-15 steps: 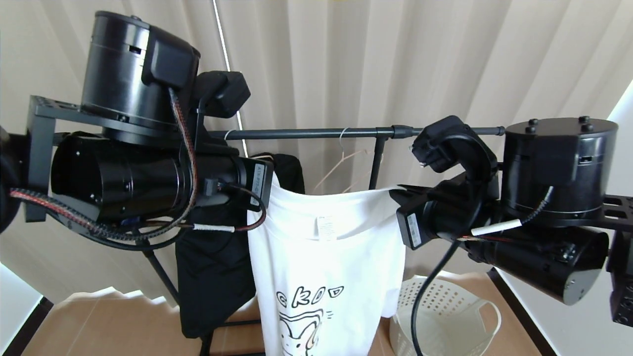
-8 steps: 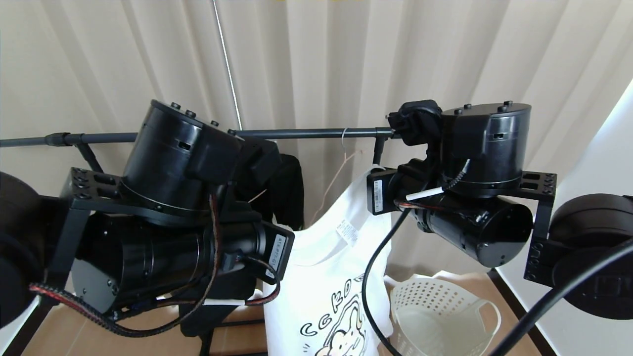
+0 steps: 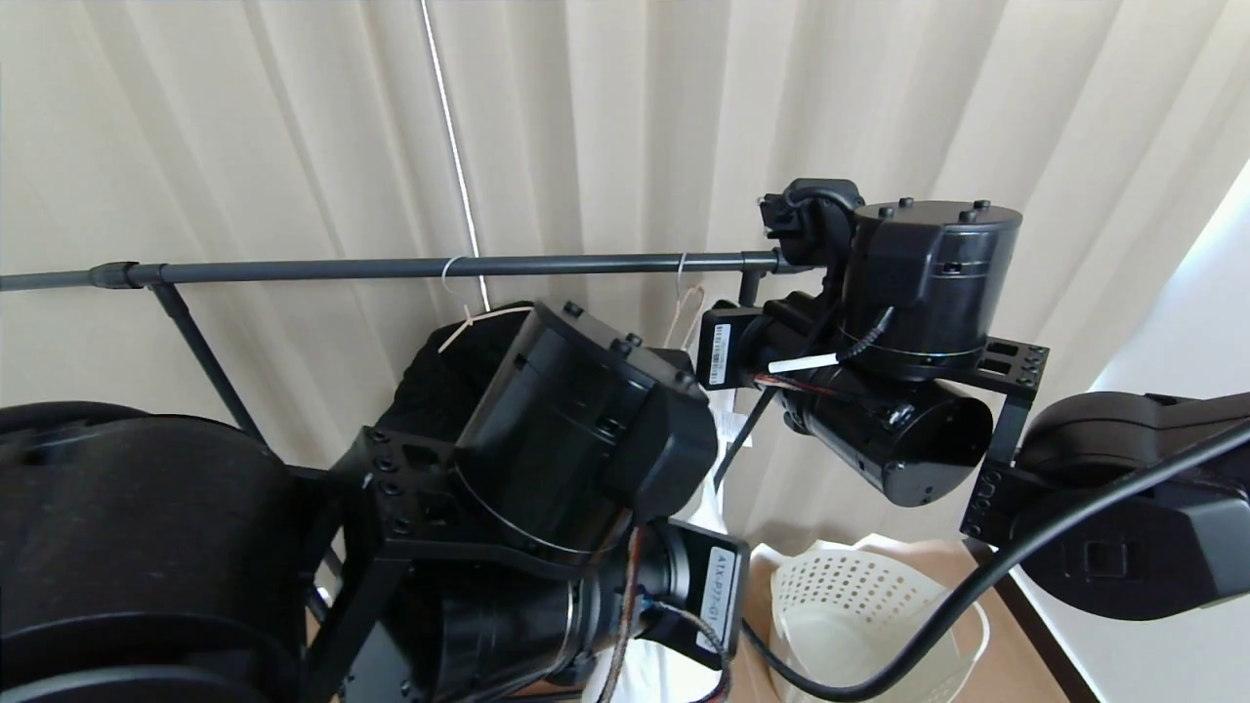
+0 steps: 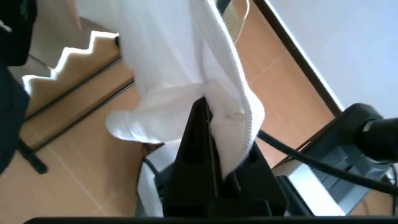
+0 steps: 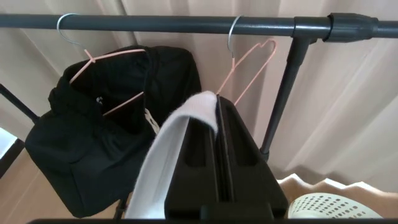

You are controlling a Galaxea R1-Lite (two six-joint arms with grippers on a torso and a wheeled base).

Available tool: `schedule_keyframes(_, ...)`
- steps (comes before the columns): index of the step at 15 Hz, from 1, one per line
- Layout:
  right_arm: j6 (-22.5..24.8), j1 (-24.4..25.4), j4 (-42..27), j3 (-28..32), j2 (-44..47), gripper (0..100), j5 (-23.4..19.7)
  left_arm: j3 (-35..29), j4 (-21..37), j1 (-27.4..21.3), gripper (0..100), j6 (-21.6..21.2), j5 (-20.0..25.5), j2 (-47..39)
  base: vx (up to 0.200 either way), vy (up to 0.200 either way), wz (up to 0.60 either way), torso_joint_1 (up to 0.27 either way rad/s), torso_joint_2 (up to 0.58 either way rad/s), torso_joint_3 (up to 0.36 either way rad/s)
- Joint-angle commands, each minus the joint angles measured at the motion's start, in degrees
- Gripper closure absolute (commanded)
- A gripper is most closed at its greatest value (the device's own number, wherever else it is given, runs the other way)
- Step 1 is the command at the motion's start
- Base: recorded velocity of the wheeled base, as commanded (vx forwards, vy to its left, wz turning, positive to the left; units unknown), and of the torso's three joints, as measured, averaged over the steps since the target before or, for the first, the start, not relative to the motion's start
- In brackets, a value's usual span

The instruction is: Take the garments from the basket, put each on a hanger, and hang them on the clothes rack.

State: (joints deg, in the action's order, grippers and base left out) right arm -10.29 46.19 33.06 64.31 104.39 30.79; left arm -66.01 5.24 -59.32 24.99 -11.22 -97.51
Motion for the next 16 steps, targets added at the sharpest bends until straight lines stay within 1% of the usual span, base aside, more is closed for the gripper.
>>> schedule_keyframes(1,0.0,0.1,0.0,-0.2,0.2,100,0.0,-1.4,-1.8,-0.7,100,0.8,0.0,-3.5,0.0,0.0,0.0,0.0,0.0,0.0)
schedule_keyframes(3,0.0,0.0,-0.1,-0.3,0.1,100,0.0,-1.6,-3.0,-0.7,100,0.9,-0.1,-4.4,0.0,0.0,0.0,0.0,0.0,0.0)
schedule_keyframes(6,0.0,0.0,-0.2,-0.7,-0.1,100,0.0,-1.5,-3.1,-0.6,100,0.9,-0.6,-4.8,0.0,0.0,0.0,0.0,0.0,0.0)
schedule_keyframes(7,0.0,0.0,-0.5,-1.4,-0.6,100,0.0,-1.0,-3.0,-0.1,100,0.8,-1.0,-4.7,0.0,0.0,0.0,0.0,0.0,0.0)
schedule_keyframes(8,0.2,-0.6,-0.5,-2.4,-1.1,100,0.1,0.2,-3.0,0.8,100,0.8,-2.3,-4.6,0.0,0.0,0.0,0.0,0.0,0.0)
schedule_keyframes(9,1.0,-2.0,-0.8,-3.6,-2.5,100,0.1,1.7,-3.0,2.8,100,0.4,-3.1,-3.6,0.0,0.0,0.0,0.0,0.0,0.0)
schedule_keyframes(12,6.1,-3.8,-1.2,-5.8,-6.6,100,0.5,1.9,-2.6,7.3,100,-2.1,-3.3,-0.8,0.0,0.0,0.0,0.0,0.0,0.0)
schedule_keyframes(13,9.3,-4.4,-0.8,-7.1,-8.7,100,1.6,1.5,-2.6,8.3,100,-3.6,-3.4,-0.3,0.0,0.0,0.0,0.0,0.0,0.0)
schedule_keyframes(14,9.9,-4.7,-0.8,-7.3,-9.1,100,2.0,1.5,-2.6,8.5,100,-4.2,-3.4,-0.3,0.0,0.0,0.0,0.0,0.0,0.0)
schedule_keyframes(15,11.6,-5.4,-0.5,-7.5,-10.0,100,3.0,1.4,-2.6,9.0,100,-6.6,-3.8,-0.4,0.0,0.0,0.0,0.0,0.0,0.0)
schedule_keyframes(16,12.8,-5.8,-0.8,-7.6,-10.9,100,3.7,0.8,-2.6,9.3,100,-8.7,-6.1,-0.7,0.0,0.0,0.0,0.0,0.0,0.0)
